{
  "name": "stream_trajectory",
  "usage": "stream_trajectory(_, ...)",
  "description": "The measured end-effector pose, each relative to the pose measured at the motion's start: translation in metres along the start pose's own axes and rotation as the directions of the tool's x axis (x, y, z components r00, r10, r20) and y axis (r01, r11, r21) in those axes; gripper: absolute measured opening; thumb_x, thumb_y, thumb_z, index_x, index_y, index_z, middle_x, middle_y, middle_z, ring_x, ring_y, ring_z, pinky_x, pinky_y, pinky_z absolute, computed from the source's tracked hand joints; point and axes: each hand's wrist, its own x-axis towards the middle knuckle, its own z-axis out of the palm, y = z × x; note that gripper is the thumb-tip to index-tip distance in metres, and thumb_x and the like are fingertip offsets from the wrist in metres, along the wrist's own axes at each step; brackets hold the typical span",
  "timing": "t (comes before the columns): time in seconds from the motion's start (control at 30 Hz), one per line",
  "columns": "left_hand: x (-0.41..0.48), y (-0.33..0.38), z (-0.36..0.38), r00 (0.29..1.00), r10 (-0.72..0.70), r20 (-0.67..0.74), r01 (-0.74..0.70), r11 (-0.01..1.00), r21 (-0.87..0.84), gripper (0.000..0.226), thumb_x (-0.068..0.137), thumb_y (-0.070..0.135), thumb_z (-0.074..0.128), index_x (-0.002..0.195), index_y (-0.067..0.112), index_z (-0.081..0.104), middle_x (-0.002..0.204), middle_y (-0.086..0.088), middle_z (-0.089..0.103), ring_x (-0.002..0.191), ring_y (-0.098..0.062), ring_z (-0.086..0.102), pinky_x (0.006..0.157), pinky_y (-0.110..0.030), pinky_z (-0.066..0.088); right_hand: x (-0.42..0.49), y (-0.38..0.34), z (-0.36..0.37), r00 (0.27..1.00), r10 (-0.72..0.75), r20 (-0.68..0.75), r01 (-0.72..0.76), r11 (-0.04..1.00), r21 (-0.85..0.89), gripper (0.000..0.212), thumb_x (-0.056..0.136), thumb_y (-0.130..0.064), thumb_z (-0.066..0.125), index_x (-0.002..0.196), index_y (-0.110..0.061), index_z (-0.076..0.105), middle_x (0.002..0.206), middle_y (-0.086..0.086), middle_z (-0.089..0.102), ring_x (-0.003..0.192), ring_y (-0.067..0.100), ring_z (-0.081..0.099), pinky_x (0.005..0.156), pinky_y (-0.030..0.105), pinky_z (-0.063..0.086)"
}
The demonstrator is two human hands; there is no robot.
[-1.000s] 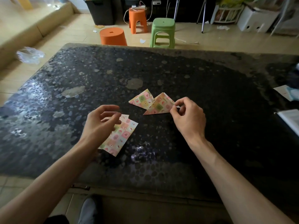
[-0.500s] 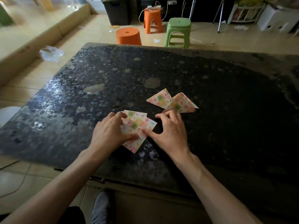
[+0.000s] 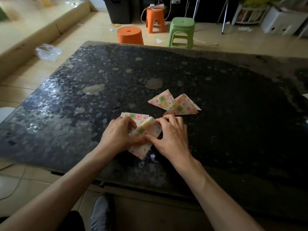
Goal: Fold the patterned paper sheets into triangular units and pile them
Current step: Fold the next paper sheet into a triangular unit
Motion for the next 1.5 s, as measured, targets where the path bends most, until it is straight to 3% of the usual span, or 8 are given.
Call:
stream_trajectory(0.17,-0.002,0.010,-0.003,0.996,0.080,0.049,-0.064,0.963,-0.260,0.051,0.075,0.042,0.088,0.115,0.042,0.057,0.097,0.009,0.073,0.086,-0.007,0.070,0.073,-0.035,0.058,-0.005,0.019,-0.011,0.999,0.025,-0.033,-0.010,0.918,0.395,0.015,0.092,-0.038,0.075,0.103,-0.028,0.074,0.105,-0.014,0.069,0.104,0.008,0.063,0.094,0.036,0.052)
stream_trajectory(0.33,-0.008,0.039,0.002,0.948,0.302,-0.099,-0.317,0.882,-0.349,0.014,0.095,0.032,0.072,0.109,0.032,0.076,0.099,0.018,0.076,0.088,0.001,0.071,0.080,-0.032,0.059,-0.012,0.042,-0.049,0.990,0.042,-0.133,0.043,0.818,0.574,0.009,0.091,-0.025,0.079,0.100,-0.023,0.078,0.096,-0.016,0.075,0.093,-0.004,0.069,0.084,0.025,0.058)
stream_trajectory(0.43,-0.012,0.047,0.008,0.871,0.435,-0.229,-0.488,0.822,-0.294,0.019,0.100,0.035,0.066,0.116,0.037,0.076,0.113,0.022,0.073,0.103,-0.003,0.069,0.089,-0.034,0.056,-0.024,0.060,-0.073,0.934,-0.030,-0.356,0.213,0.847,0.487,0.011,0.089,-0.020,0.081,0.100,-0.021,0.078,0.100,-0.016,0.074,0.099,0.004,0.069,0.088,0.028,0.056)
stream_trajectory(0.57,-0.019,0.050,0.015,0.690,0.604,-0.398,-0.658,0.753,0.002,0.018,0.093,0.023,0.074,0.110,0.026,0.080,0.112,0.011,0.071,0.107,-0.011,0.063,0.090,-0.028,0.048,-0.048,0.085,-0.090,0.818,-0.298,-0.491,0.413,0.900,0.142,0.011,0.090,-0.013,0.081,0.101,-0.014,0.081,0.106,-0.004,0.074,0.104,0.018,0.065,0.090,0.040,0.052)
stream_trajectory(0.73,-0.022,0.038,0.027,0.564,0.799,-0.209,-0.745,0.601,0.287,0.026,0.086,0.021,0.080,0.112,0.027,0.079,0.115,0.004,0.069,0.107,-0.017,0.061,0.093,-0.031,0.046,-0.076,0.110,-0.086,0.841,-0.480,-0.249,0.467,0.877,-0.110,0.012,0.090,-0.017,0.078,0.101,-0.017,0.081,0.105,-0.002,0.066,0.099,0.018,0.056,0.080,0.037,0.050)
stream_trajectory(0.87,-0.029,0.037,0.041,0.523,0.852,-0.009,-0.823,0.508,0.253,0.027,0.092,0.032,0.073,0.118,0.030,0.074,0.123,0.006,0.066,0.117,-0.017,0.060,0.090,-0.041,0.053,-0.089,0.123,-0.074,0.922,-0.384,-0.047,0.385,0.923,0.018,0.017,0.086,-0.017,0.080,0.101,-0.025,0.080,0.100,-0.013,0.066,0.097,0.008,0.057,0.079,0.034,0.054)
stream_trajectory(1.23,-0.042,0.054,0.049,0.660,0.749,0.060,-0.747,0.663,-0.056,0.028,0.102,0.051,0.056,0.104,0.033,0.077,0.108,0.020,0.067,0.101,-0.002,0.061,0.077,-0.029,0.055,-0.094,0.126,-0.089,0.986,-0.153,0.072,0.129,0.956,0.264,0.010,0.087,-0.044,0.077,0.095,-0.039,0.080,0.097,-0.026,0.069,0.106,0.001,0.060,0.087,0.020,0.049)
stream_trajectory(1.5,-0.038,0.068,0.055,0.801,0.597,0.050,-0.585,0.798,-0.145,0.032,0.096,0.055,0.056,0.090,0.031,0.076,0.095,0.020,0.063,0.094,-0.001,0.060,0.074,-0.028,0.054,-0.090,0.130,-0.080,0.997,-0.003,0.081,-0.014,0.976,0.218,0.021,0.088,-0.057,0.068,0.089,-0.037,0.075,0.087,-0.019,0.062,0.097,0.001,0.053,0.078,0.019,0.044)
